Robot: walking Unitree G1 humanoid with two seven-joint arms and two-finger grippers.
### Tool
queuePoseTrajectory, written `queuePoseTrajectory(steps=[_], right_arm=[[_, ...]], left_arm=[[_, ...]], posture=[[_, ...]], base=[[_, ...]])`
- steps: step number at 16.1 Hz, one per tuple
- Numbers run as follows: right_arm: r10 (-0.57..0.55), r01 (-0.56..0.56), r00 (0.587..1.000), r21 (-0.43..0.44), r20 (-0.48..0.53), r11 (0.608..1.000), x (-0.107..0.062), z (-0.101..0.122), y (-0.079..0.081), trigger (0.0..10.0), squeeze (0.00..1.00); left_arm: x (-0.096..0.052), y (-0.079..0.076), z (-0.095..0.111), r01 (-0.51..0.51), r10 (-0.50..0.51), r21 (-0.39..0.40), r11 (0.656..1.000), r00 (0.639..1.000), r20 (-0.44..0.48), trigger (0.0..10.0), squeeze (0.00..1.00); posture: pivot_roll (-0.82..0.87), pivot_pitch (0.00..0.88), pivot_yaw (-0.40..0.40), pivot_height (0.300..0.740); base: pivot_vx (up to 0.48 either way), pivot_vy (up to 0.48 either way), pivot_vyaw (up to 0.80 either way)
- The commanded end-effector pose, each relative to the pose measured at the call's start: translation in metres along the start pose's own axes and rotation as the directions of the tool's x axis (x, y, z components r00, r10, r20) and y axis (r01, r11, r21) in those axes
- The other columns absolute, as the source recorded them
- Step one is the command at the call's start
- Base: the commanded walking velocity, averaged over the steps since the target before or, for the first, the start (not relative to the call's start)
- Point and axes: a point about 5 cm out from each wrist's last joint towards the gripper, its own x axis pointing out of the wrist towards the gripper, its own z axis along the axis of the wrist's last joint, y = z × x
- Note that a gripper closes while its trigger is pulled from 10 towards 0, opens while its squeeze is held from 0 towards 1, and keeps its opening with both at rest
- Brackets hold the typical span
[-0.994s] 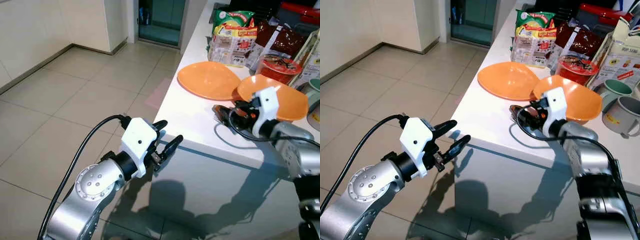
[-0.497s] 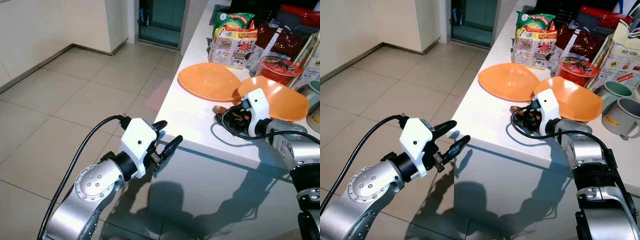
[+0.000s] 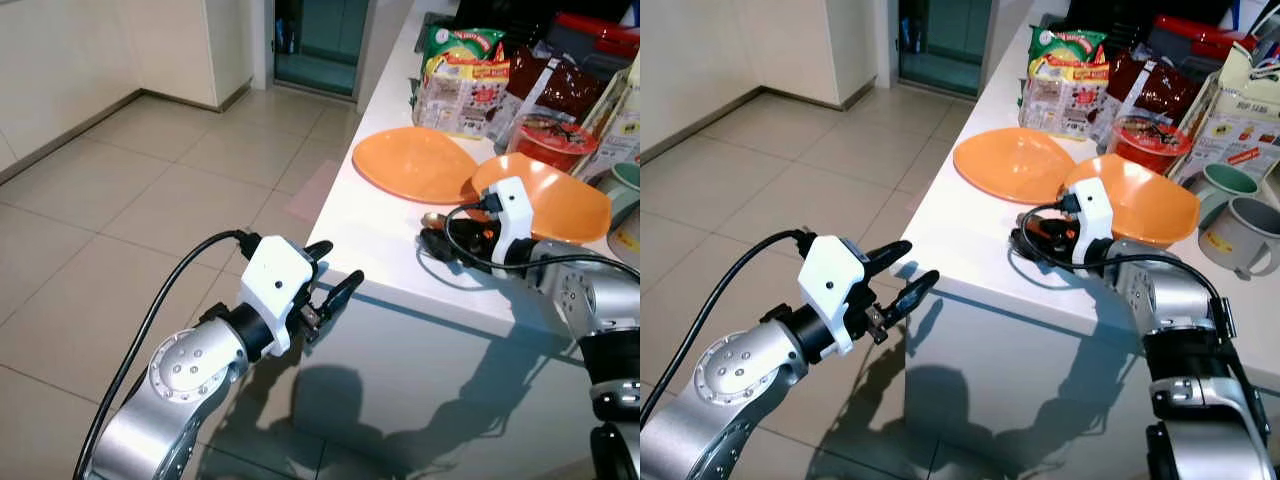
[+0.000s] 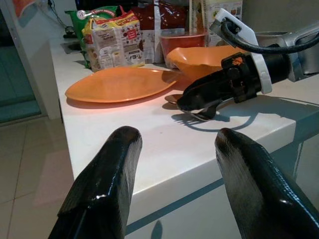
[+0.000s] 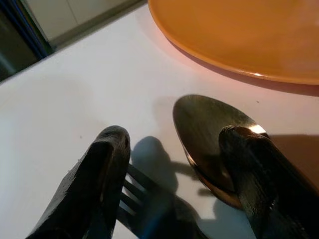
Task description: Setting the table
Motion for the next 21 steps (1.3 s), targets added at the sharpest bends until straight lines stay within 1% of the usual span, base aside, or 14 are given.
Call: queuePoseTrajectory(steps=[1,3,5,7,8,10,11,13,14,15,16,17,19,21], right_arm=[[-0.024,0.024,0.999,0.029,0.02,0.999,-0.004,0.002,-0.003,10.0,0.0],[-0.035,0.033,0.996,0.026,0.083,0.999,-0.009,0.016,-0.002,10.0,0.0],[0.004,0.008,0.991,-0.087,0.136,0.996,-0.022,0.036,-0.007,10.0,0.0],[0.083,-0.05,0.985,-0.213,0.15,0.976,-0.038,0.055,-0.01,10.0,0.0],[0.121,-0.082,0.983,-0.254,0.139,0.964,-0.044,0.061,-0.012,10.0,0.0],[0.202,-0.171,0.978,-0.351,0.054,0.921,-0.052,0.064,-0.012,10.0,0.0],[0.244,-0.241,0.969,-0.384,-0.043,0.891,-0.056,0.063,-0.017,10.0,0.0],[0.234,-0.246,0.969,-0.361,-0.076,0.9,-0.055,0.059,-0.023,10.0,0.01],[0.225,-0.238,0.971,-0.345,-0.077,0.908,-0.054,0.056,-0.024,10.0,0.35],[0.19,-0.205,0.979,-0.323,-0.077,0.924,-0.049,0.047,-0.027,10.0,0.91],[0.157,-0.174,0.984,-0.313,-0.078,0.934,-0.045,0.039,-0.029,10.0,0.72],[0.138,-0.157,0.987,-0.296,-0.087,0.942,-0.04,0.03,-0.03,10.0,0.0],[0.124,-0.151,0.986,-0.287,-0.11,0.946,-0.034,0.016,-0.03,10.0,0.0],[0.078,-0.103,0.992,-0.288,-0.098,0.952,-0.028,0.011,-0.034,10.0,0.0]], left_arm=[[0.001,0.0,0.003,0.006,-0.006,0.012,1.0,1.0,0.013,10.0,0.0],[0.002,0.001,0.004,0.007,-0.007,0.014,1.0,1.0,0.017,10.0,0.0],[0.003,0.001,0.005,0.011,-0.011,0.017,1.0,1.0,0.021,10.0,0.0],[0.004,0.0,0.005,0.018,-0.019,0.018,1.0,1.0,0.025,10.0,0.0],[0.005,-0.001,0.005,0.026,-0.026,0.017,1.0,0.999,0.027,10.0,0.0],[0.006,-0.003,0.005,0.042,-0.042,0.016,0.999,0.999,0.029,10.0,0.0],[0.008,-0.005,0.005,0.056,-0.056,0.013,0.998,0.998,0.031,10.0,0.0],[0.009,-0.007,0.005,0.058,-0.059,0.01,0.998,0.998,0.033,10.0,0.0],[0.009,-0.007,0.005,0.057,-0.057,0.009,0.998,0.998,0.034,10.0,0.0],[0.009,-0.007,0.004,0.049,-0.05,0.006,0.999,0.998,0.034,10.0,0.0],[0.009,-0.007,0.004,0.045,-0.045,0.004,0.999,0.998,0.034,10.0,0.0],[0.008,-0.008,0.004,0.044,-0.044,0.004,0.999,0.998,0.033,10.0,0.0],[0.008,-0.008,0.004,0.043,-0.044,0.003,0.999,0.999,0.033,10.0,0.0],[0.008,-0.007,0.004,0.045,-0.046,0.004,0.999,0.998,0.031,10.0,0.0]], posture=[[0.07,0.0,-0.074,0.74],[0.06,0.0,-0.068,0.74],[0.06,0.0,-0.067,0.74],[0.05,0.0,-0.065,0.74],[0.05,0.0,-0.066,0.74],[0.04,0.0,-0.062,0.74],[0.03,0.0,-0.063,0.74],[0.03,0.0,-0.072,0.74],[0.03,0.0,-0.072,0.74],[0.03,0.0,-0.072,0.74],[0.03,0.0,-0.079,0.74],[0.03,0.0,-0.078,0.74],[0.04,0.0,-0.074,0.74],[0.03,0.0,-0.068,0.74]], base=[[0.0,0.0,0.0],[0.0,0.0,0.0],[0.0,0.0,0.0],[0.0,0.0,0.0],[0.0,0.0,0.0],[0.0,0.0,0.0],[0.0,0.0,0.0],[0.0,0.0,0.0],[0.0,0.0,0.0],[0.0,0.0,0.0],[0.0,0.0,0.0],[0.0,0.0,0.0],[0.0,0.0,0.0],[0.0,0.0,0.0]])
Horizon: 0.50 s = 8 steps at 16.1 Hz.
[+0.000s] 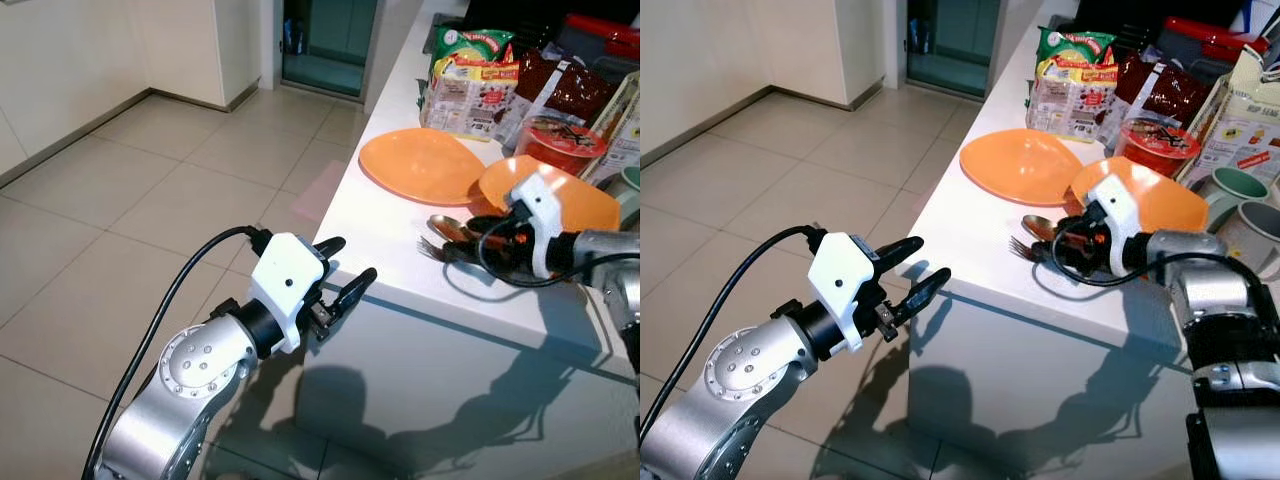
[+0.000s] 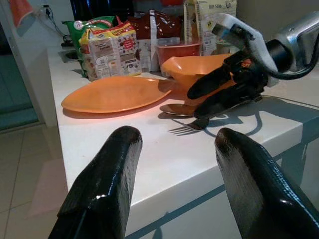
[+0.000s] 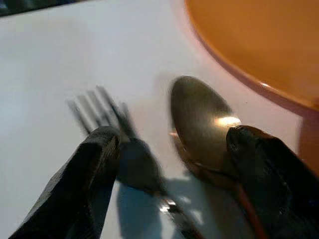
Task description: Setting the table
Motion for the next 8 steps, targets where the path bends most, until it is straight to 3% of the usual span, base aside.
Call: queuePoseTrajectory(steps=[1,4,8], right_arm=[[-0.057,0.057,0.998,-0.017,0.014,0.998,0.0,0.0037,-0.006,10.0,0.0],[-0.122,0.121,0.992,0.01,0.04,0.993,0.0044,0.0063,-0.0119,10.0,0.0],[-0.125,0.125,0.992,0.065,-0.003,0.99,0.0086,-0.0006,-0.0146,10.0,0.0]], left_arm=[[0.0012,-0.0018,-0.0009,0.011,-0.011,-0.001,1.0,1.0,-0.002,10.0,0.0],[0.0006,-0.0015,-0.0008,0.008,-0.008,0.0,1.0,1.0,-0.004,10.0,0.0],[-0.0011,-0.0014,-0.0008,0.002,-0.002,0.0,1.0,1.0,-0.008,10.0,0.0]], posture=[[0.03,0.0,-0.068,0.74],[0.04,0.004,-0.071,0.74],[0.05,0.008,-0.077,0.74]], base=[[0.0,0.0,0.0],[0.0,0.0,0.0],[0.0,0.0,0.0]])
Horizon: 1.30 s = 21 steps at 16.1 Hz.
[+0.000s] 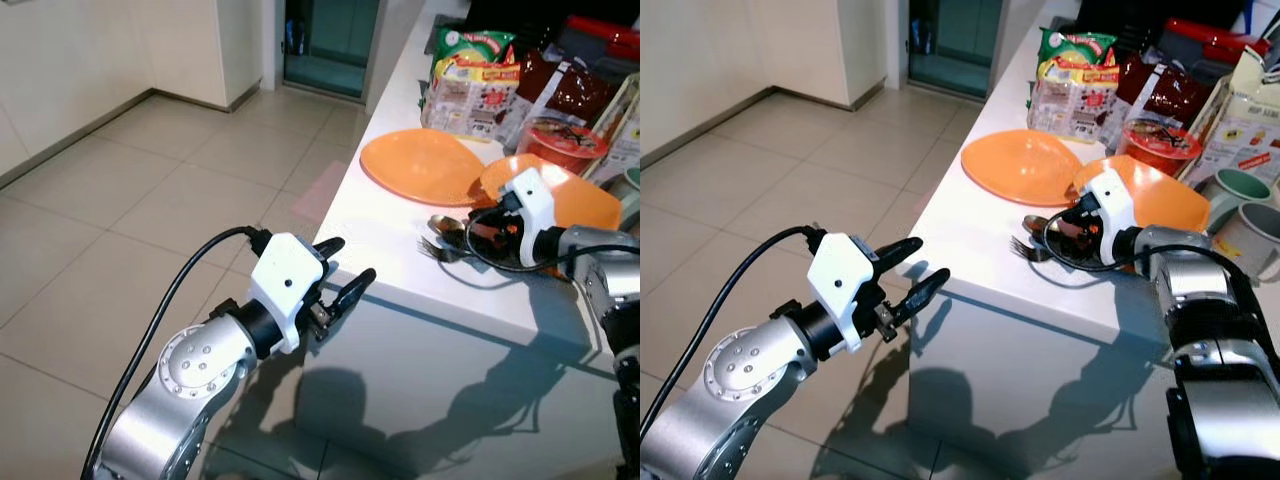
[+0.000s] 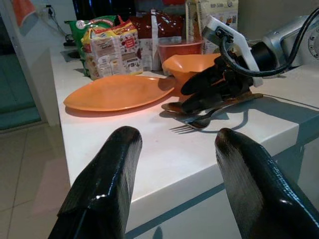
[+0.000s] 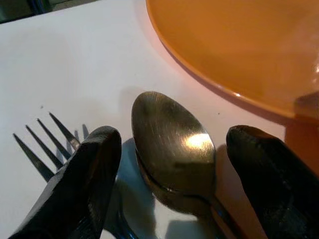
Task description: Setting the table
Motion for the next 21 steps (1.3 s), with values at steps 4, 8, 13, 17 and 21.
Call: queuePoseTrajectory(steps=[4,8,13,17,21], right_arm=[[-0.06,0.062,0.998,0.056,-0.023,0.997,-0.004,-0.006,-0.011,10.0,0.0],[-0.056,0.065,0.993,0.082,-0.108,0.995,-0.007,-0.019,-0.013,8.5,0.0],[-0.026,0.036,0.991,0.071,-0.13,0.997,-0.004,-0.022,-0.01,10.0,0.0],[-0.016,0.024,0.993,0.063,-0.113,0.998,0.0,-0.018,-0.008,10.0,0.0],[-0.013,0.021,0.993,0.07,-0.117,0.997,0.0,-0.019,-0.007,0.0,0.0]], left_arm=[[-0.003,-0.001,0.001,-0.001,0.001,0.001,1.0,1.0,-0.006,10.0,0.0],[-0.003,-0.002,0.0,0.006,-0.005,0.003,1.0,1.0,-0.01,10.0,0.0],[-0.003,-0.003,0.002,0.02,-0.02,0.006,1.0,1.0,-0.006,10.0,0.0],[-0.003,-0.002,0.002,0.017,-0.017,0.008,1.0,1.0,-0.006,10.0,0.0],[-0.003,-0.002,0.002,0.014,-0.014,0.007,1.0,1.0,-0.006,10.0,0.0]], posture=[[0.06,0.01,-0.08,0.74],[0.06,0.011,-0.078,0.74],[0.06,0.012,-0.074,0.74],[0.06,0.014,-0.075,0.74],[0.06,0.014,-0.077,0.74]], base=[[0.0,0.0,0.0],[0.0,0.0,0.0],[0.0,0.0,0.0],[0.0,0.0,0.0],[0.0,0.0,0.0]])
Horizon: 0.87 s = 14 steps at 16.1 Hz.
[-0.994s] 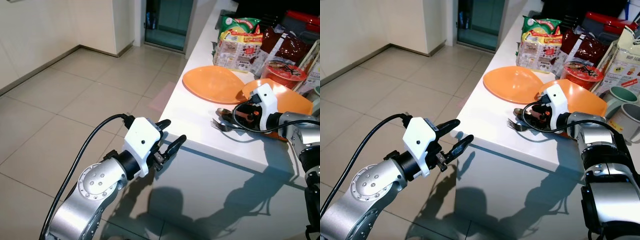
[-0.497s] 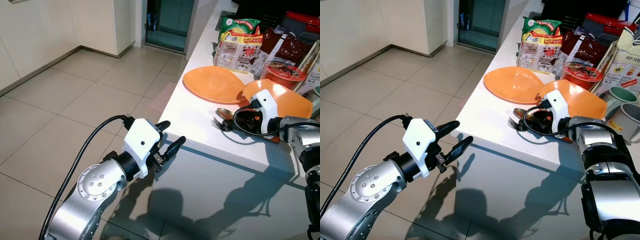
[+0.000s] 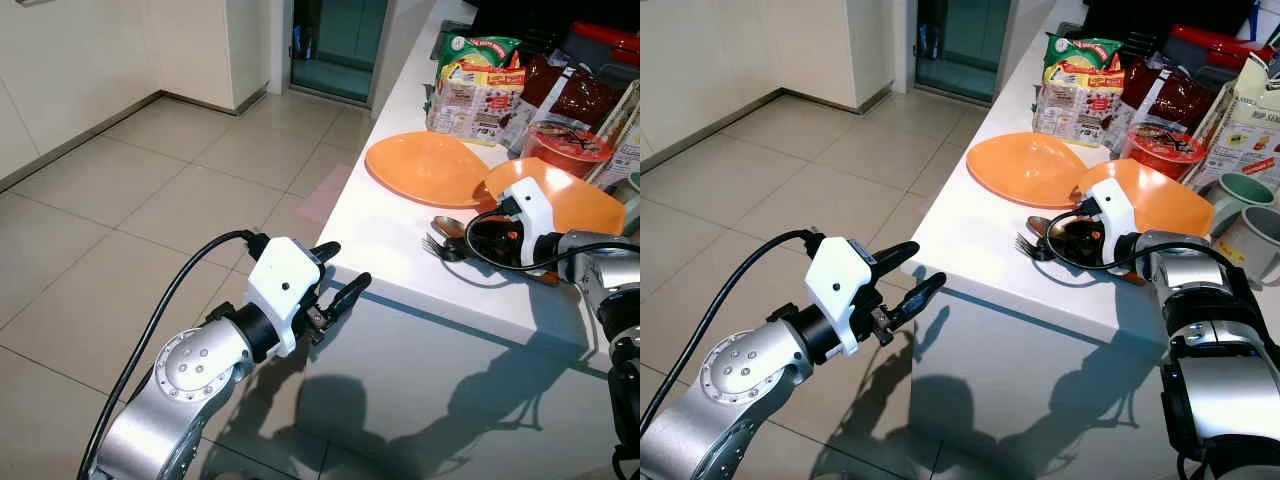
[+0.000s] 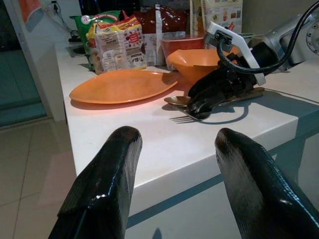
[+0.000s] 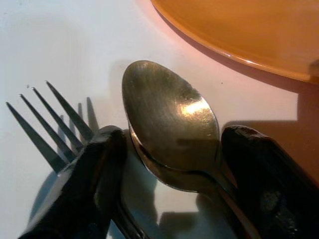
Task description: Setting the table
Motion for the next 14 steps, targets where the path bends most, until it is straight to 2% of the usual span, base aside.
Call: queuePoseTrajectory(steps=[1,14], right_arm=[[-0.011,0.011,1.0,0.005,-0.027,1.0,-0.001,-0.005,-0.002,0.0,0.0],[0.011,-0.011,0.999,-0.005,0.041,1.0,-0.002,0.006,-0.001,0.0,0.0]], left_arm=[[0.0,-0.003,0.005,0.015,-0.015,0.009,1.0,1.0,0.016,10.0,0.0],[0.0,-0.002,0.005,0.003,-0.004,0.016,1.0,1.0,0.021,10.0,0.0]], posture=[[0.06,0.012,-0.08,0.74],[0.07,0.0,-0.089,0.74]], base=[[0.0,0.0,0.0],[0.0,0.0,0.0]])
